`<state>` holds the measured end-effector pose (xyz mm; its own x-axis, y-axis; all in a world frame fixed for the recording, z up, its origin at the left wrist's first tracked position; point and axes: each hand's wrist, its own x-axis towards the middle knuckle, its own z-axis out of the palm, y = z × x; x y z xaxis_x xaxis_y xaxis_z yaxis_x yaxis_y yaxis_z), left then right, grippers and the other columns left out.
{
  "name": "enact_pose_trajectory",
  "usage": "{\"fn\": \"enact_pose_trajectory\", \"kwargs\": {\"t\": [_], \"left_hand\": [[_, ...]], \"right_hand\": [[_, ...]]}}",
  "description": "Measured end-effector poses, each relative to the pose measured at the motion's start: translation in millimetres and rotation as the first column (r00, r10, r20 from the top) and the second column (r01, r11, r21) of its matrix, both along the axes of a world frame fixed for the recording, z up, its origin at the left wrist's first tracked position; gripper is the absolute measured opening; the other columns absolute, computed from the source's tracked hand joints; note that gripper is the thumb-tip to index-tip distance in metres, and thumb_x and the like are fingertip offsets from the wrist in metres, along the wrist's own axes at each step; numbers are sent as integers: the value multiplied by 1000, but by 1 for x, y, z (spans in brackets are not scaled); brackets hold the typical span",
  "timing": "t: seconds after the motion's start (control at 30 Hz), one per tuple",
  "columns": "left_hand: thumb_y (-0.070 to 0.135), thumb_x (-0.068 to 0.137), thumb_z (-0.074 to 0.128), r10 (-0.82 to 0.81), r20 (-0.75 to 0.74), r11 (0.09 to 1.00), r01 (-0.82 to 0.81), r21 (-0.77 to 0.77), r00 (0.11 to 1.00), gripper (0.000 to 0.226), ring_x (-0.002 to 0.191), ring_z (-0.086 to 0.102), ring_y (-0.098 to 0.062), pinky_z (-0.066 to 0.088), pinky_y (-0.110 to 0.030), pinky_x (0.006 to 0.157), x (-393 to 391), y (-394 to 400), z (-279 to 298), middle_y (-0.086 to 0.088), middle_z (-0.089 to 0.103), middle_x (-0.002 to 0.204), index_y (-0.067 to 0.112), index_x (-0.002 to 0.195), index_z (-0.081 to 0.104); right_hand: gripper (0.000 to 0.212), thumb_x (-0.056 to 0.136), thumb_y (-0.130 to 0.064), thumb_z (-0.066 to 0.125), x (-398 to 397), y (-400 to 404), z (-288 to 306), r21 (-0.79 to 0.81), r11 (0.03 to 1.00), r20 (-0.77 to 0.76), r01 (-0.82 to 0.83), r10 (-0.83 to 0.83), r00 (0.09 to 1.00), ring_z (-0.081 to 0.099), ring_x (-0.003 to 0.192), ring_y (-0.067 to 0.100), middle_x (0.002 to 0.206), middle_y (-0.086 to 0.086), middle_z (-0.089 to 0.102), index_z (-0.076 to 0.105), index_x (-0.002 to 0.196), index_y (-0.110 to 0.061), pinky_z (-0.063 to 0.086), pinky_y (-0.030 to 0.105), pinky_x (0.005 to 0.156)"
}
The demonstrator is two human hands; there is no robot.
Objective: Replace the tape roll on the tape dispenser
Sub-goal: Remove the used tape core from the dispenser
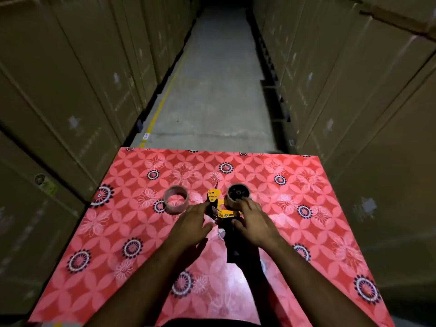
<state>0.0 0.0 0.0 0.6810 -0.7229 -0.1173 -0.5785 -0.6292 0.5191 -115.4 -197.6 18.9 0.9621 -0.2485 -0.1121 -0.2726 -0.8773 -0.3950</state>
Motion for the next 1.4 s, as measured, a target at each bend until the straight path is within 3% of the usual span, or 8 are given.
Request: {"fn": "enact_pose_trajectory", "kwargs": {"t": [0.13,0.27,0.47,0.77,1.07,1.13,1.27,1.4], "left_hand": [[34,87,61,-30,-6,1000,30,5,1000,53,122,52,-25,46,-40,95,-8,-2,-2,1,57,136,30,137,45],[45,88,54,-28,-42,996,31,86,999,69,138,41,-21,40,-44,111,-13,2,-16,2,43,156,37,152,29],[47,92,54,10,-54,998,-7,68,998,73,139,38,-17,37,-39,113,-23,11,-32,3,41,157,33,156,23],[38,97,53,99,69,990,-91,-103,993,18,103,48,-14,48,-36,87,-44,16,-19,9,48,107,29,113,49],[35,100,52,49,142,995,-36,-96,989,18,99,46,-18,46,-36,78,-44,14,-23,5,44,104,23,114,55],[35,100,53,21,168,996,-6,-92,986,15,99,45,-18,44,-36,78,-39,10,-23,5,43,102,23,109,55],[40,98,55,-85,201,996,87,-3,976,28,106,43,-20,41,-36,83,-25,-9,-24,2,47,113,23,119,53],[35,98,56,-158,208,984,138,110,965,34,116,41,-27,38,-40,92,-12,-37,-29,-6,50,122,15,125,58]], "right_hand": [[75,89,-41,58,9,7,-15,-45,998,-72,-42,38,997,42,136,33,156,9,35,25,156,-29,47,43,102],[80,92,-33,62,11,15,-30,-85,996,-107,-40,31,994,45,132,33,156,11,30,20,158,-20,50,42,97],[70,89,-20,60,-2,27,-48,84,996,-41,37,-33,999,52,123,33,152,9,36,30,152,-17,51,40,92],[53,90,-23,52,-50,54,-49,57,998,-36,40,-38,999,51,115,32,143,6,42,41,141,-15,49,39,86],[61,90,-31,58,-76,56,-39,187,982,-13,-21,24,1000,51,118,22,140,1,43,35,146,-24,51,36,88],[54,93,-35,58,-74,46,-35,282,957,44,72,-88,995,54,112,13,134,-2,48,40,143,-25,50,32,87],[39,101,-32,53,-51,20,-39,221,906,71,360,-383,921,60,107,27,125,11,53,46,134,-12,51,37,84],[46,103,-35,49,-21,-1,-48,246,871,-93,426,-416,905,56,118,37,131,22,54,46,137,-5,47,41,95]]}}
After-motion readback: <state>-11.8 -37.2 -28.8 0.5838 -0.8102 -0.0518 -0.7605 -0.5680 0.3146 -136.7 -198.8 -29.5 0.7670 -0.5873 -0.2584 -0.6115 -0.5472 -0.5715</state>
